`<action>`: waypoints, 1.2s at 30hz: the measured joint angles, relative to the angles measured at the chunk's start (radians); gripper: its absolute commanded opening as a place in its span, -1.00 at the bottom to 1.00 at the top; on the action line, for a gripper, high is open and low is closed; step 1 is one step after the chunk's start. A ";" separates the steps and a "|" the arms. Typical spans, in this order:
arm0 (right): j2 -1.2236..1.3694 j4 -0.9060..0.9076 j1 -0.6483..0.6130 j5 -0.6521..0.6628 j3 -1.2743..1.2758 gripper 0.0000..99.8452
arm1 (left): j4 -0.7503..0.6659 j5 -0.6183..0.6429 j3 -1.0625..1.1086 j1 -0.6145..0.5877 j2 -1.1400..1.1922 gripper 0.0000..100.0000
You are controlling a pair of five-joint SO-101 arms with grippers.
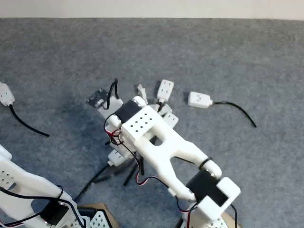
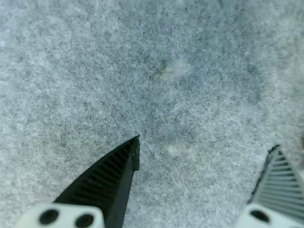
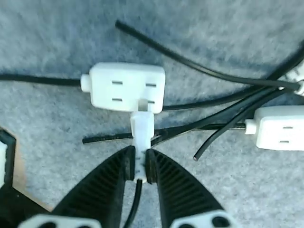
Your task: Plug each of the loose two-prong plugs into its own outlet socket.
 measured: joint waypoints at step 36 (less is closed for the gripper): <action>0.285 0.218 0.000 0.026 -0.456 -0.99 | -0.003 0.000 0.000 0.000 0.000 -0.20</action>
